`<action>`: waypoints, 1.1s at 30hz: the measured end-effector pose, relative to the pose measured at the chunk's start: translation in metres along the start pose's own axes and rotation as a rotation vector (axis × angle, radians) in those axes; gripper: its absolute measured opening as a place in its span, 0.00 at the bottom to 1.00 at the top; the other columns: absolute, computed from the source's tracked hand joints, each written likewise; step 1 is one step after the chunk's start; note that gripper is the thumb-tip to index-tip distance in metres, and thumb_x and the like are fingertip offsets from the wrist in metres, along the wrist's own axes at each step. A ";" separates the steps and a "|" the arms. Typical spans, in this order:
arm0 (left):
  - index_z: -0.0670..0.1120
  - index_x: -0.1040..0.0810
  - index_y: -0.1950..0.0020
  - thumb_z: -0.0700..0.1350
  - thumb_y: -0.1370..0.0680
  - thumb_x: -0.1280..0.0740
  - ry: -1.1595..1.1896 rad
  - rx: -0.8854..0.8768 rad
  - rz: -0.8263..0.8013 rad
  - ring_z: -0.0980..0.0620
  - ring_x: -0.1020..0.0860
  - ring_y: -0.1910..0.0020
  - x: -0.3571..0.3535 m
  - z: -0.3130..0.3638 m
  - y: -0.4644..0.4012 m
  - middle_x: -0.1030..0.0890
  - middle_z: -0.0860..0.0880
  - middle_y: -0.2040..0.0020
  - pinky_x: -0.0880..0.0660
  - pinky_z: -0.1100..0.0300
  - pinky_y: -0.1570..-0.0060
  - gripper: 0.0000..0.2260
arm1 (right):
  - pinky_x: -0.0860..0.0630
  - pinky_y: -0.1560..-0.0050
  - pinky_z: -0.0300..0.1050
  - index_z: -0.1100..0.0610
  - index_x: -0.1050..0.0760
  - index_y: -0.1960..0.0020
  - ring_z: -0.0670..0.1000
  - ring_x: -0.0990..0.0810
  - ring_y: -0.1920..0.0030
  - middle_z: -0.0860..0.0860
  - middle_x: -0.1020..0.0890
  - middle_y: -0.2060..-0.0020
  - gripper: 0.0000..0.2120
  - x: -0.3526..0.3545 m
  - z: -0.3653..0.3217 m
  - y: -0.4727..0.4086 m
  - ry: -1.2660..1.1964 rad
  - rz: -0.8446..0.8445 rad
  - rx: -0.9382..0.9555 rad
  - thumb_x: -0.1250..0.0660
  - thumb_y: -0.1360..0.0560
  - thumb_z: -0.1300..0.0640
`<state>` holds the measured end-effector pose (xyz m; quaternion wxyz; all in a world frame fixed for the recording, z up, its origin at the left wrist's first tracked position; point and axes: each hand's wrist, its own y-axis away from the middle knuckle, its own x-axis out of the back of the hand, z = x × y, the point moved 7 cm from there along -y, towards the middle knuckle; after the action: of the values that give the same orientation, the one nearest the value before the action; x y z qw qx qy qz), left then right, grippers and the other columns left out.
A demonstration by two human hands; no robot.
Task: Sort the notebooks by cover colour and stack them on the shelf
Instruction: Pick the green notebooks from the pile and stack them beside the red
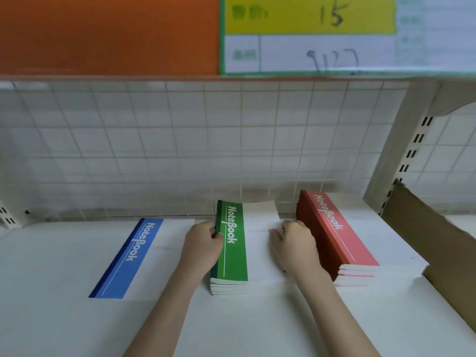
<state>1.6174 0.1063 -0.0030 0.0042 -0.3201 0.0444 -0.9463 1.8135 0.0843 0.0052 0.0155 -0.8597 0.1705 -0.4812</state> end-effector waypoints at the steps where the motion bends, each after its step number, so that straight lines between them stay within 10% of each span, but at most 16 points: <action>1: 0.53 0.26 0.61 0.36 0.22 0.39 0.007 -0.006 0.007 0.58 0.24 0.67 0.000 0.000 0.000 0.21 0.56 0.64 0.31 0.74 0.70 0.13 | 0.29 0.55 0.46 0.64 0.26 0.53 0.60 0.23 0.53 0.60 0.25 0.49 0.14 0.000 0.000 0.000 0.001 0.004 0.003 0.40 0.21 0.53; 4: 0.56 0.26 0.60 0.36 0.22 0.39 0.047 0.004 0.021 0.63 0.24 0.66 0.000 -0.002 0.001 0.22 0.60 0.65 0.30 0.76 0.72 0.16 | 0.28 0.56 0.45 0.64 0.26 0.53 0.59 0.22 0.54 0.59 0.25 0.49 0.14 -0.001 0.001 0.001 0.005 0.013 0.012 0.41 0.21 0.53; 9: 0.44 0.19 0.53 0.36 0.23 0.40 0.091 0.040 0.060 0.41 0.21 0.52 -0.003 -0.006 0.003 0.18 0.38 0.55 0.22 0.49 0.53 0.10 | 0.27 0.57 0.46 0.62 0.25 0.54 0.59 0.22 0.56 0.57 0.28 0.48 0.14 -0.005 0.005 0.002 0.018 -0.004 0.016 0.42 0.21 0.52; 21: 0.52 0.20 0.61 0.41 0.22 0.40 0.240 0.084 0.094 0.56 0.19 0.70 -0.012 -0.025 0.005 0.18 0.47 0.60 0.28 0.67 0.76 0.13 | 0.38 0.60 0.42 0.61 0.30 0.60 0.57 0.26 0.56 0.59 0.25 0.54 0.13 -0.025 0.019 -0.005 -0.253 -0.127 0.001 0.45 0.20 0.57; 29: 0.58 0.17 0.59 0.41 0.23 0.38 0.403 0.151 0.051 0.51 0.16 0.63 -0.013 -0.032 0.006 0.15 0.51 0.62 0.21 0.53 0.59 0.14 | 0.38 0.60 0.43 0.62 0.34 0.62 0.56 0.29 0.60 0.59 0.28 0.58 0.13 -0.025 0.019 -0.003 -0.273 -0.121 -0.020 0.42 0.21 0.57; 33: 0.57 0.17 0.58 0.43 0.23 0.38 0.431 0.150 0.051 0.50 0.16 0.60 -0.014 -0.033 0.008 0.15 0.50 0.60 0.21 0.51 0.55 0.13 | 0.32 0.52 0.45 0.64 0.25 0.47 0.59 0.25 0.50 0.60 0.23 0.51 0.12 -0.028 0.022 -0.005 -0.334 -0.152 -0.054 0.41 0.21 0.56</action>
<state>1.6085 0.1017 -0.0385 0.0421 -0.1083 -0.0180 -0.9931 1.8201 0.0942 -0.0289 -0.0159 -0.9382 0.1129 -0.3269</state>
